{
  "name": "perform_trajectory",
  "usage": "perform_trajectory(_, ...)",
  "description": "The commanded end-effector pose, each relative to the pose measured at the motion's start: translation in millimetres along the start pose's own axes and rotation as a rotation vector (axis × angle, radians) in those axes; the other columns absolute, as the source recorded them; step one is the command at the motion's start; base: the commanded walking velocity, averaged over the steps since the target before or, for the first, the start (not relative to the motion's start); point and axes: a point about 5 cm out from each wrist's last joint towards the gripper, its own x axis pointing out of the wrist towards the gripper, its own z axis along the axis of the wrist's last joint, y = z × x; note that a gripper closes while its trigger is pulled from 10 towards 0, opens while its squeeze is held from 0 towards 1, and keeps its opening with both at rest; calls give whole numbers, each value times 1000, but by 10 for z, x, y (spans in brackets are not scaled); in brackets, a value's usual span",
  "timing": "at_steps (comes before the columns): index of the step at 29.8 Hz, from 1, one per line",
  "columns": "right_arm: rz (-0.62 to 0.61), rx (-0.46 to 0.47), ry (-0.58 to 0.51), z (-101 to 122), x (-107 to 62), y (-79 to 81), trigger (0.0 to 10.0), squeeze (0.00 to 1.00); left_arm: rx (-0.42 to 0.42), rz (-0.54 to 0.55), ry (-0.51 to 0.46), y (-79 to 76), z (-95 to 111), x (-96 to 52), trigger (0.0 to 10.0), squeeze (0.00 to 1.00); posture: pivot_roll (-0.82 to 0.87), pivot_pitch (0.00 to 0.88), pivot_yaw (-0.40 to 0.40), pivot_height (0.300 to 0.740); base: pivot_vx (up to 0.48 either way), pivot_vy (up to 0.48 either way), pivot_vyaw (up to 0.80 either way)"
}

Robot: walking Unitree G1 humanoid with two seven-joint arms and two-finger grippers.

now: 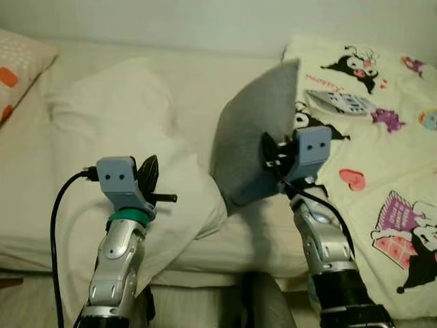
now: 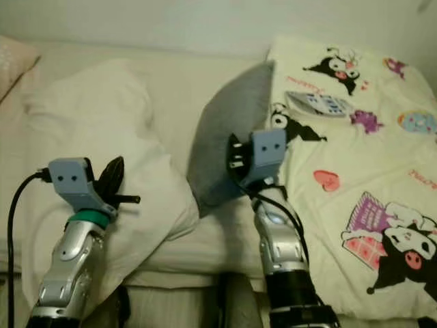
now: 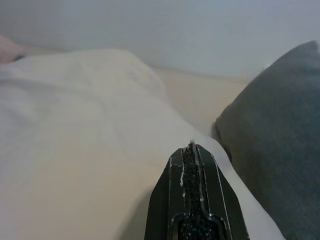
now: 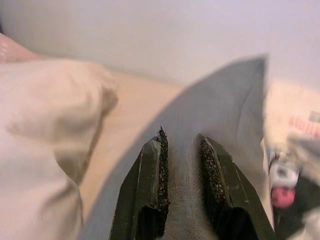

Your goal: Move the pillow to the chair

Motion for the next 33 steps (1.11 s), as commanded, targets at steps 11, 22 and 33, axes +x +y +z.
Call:
perform_trajectory(11, -70, -22, 8, 6, -107, 34, 10000, 0, 7, -8, -46, -112, 111, 35, 10000, 0, -5, 40, -11, 596, 0, 0, 0)
perform_trajectory(22, -297, 146, 267, -426, -255, -317, 10000, 0, 13, -20, -27, -128, 75, 20, 10000, 0, -7, 50, -1, 596, 0, 0, 0)
perform_trajectory(33, -505, 499, 369, -842, -434, -873, 10000, 1000, 13, -23, -12, -138, 73, 3, 10000, 0, 22, 85, 5, 596, 0, 0, 0)
